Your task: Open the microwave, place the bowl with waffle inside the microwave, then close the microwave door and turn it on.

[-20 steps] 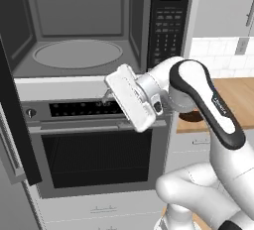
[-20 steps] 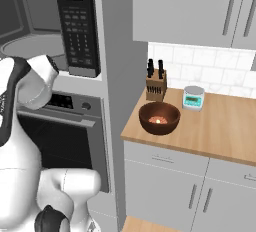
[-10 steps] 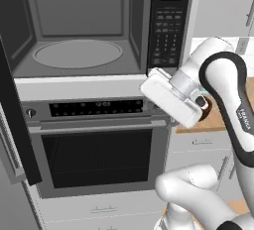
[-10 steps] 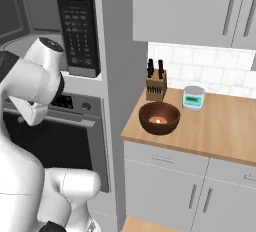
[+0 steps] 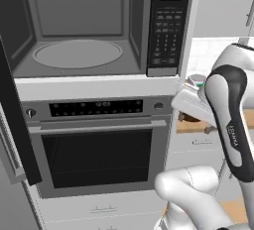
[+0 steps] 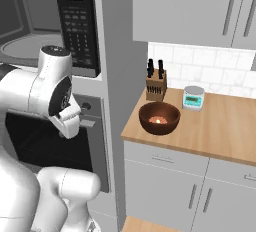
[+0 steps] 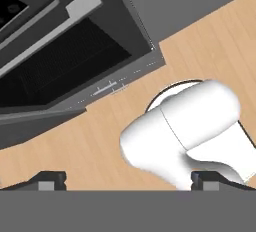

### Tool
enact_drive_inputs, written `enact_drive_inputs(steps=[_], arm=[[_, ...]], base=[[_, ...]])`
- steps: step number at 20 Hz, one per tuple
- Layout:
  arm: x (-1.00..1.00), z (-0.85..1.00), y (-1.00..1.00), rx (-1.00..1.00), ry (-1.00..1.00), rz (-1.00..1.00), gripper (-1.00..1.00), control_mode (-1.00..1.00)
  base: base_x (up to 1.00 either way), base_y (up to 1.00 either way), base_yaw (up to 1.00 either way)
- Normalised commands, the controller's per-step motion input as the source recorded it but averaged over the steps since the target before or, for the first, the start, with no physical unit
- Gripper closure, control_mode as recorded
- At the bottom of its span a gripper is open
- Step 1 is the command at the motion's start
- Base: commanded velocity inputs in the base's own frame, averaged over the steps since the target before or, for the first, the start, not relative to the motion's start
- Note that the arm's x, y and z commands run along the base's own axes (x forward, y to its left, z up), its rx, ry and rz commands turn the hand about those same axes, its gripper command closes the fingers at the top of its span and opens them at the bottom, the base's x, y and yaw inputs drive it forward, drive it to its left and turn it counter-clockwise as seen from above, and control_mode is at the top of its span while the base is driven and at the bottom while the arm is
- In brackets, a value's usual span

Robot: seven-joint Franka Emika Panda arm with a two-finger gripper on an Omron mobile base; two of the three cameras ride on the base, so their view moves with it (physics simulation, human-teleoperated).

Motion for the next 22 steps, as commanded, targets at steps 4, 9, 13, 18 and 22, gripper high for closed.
enact_drive_inputs(steps=[4, 9, 13, 18, 22], arm=[[0.0, -0.33, -1.0, -0.13, -0.14, -0.1, -1.0, -1.0], [0.05, -0.22, -1.0, 0.0, -0.08, -0.05, -1.0, -1.0], [0.38, -0.11, -0.98, 0.04, -0.02, -0.02, -1.0, -1.0], [0.7, -0.05, -0.74, 0.05, -0.08, 0.0, -1.0, -1.0], [0.77, -0.01, -0.76, 0.09, -0.1, 0.0, -1.0, -1.0]], base=[[0.0, 0.0, 0.0], [0.0, 0.0, 0.0], [0.0, 0.0, 0.0], [0.0, 0.0, 0.0], [0.0, 0.0, 0.0]])
